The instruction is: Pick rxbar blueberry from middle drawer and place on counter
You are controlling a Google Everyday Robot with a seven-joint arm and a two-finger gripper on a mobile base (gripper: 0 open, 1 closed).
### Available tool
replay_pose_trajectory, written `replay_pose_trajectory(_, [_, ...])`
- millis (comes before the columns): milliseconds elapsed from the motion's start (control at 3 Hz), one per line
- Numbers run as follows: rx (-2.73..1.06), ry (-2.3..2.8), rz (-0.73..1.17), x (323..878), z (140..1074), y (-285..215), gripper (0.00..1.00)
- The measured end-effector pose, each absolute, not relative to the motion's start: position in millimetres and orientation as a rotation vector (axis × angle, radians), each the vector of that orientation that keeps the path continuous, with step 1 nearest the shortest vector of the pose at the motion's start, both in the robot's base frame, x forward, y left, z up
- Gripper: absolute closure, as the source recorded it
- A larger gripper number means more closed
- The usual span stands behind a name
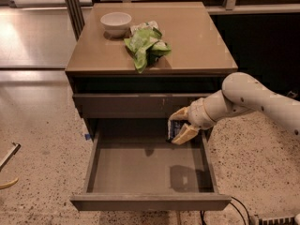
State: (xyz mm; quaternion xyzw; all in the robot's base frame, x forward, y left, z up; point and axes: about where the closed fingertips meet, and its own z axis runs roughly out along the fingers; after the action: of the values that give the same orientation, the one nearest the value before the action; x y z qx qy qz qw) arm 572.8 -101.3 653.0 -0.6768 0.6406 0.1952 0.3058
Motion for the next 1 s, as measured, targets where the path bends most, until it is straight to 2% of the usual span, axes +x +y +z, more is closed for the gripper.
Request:
replay_pose_trajectory(333, [-1.762,1.697,0.450,592.5,711.8,-117.4,1.00])
replay_pose_trajectory(667, [-1.764,1.676,0.459,592.3,712.9,-114.5,1.00])
replay_pose_trajectory(1000, [-1.756,1.633,0.372,604.1,747.6,-121.8,1.00])
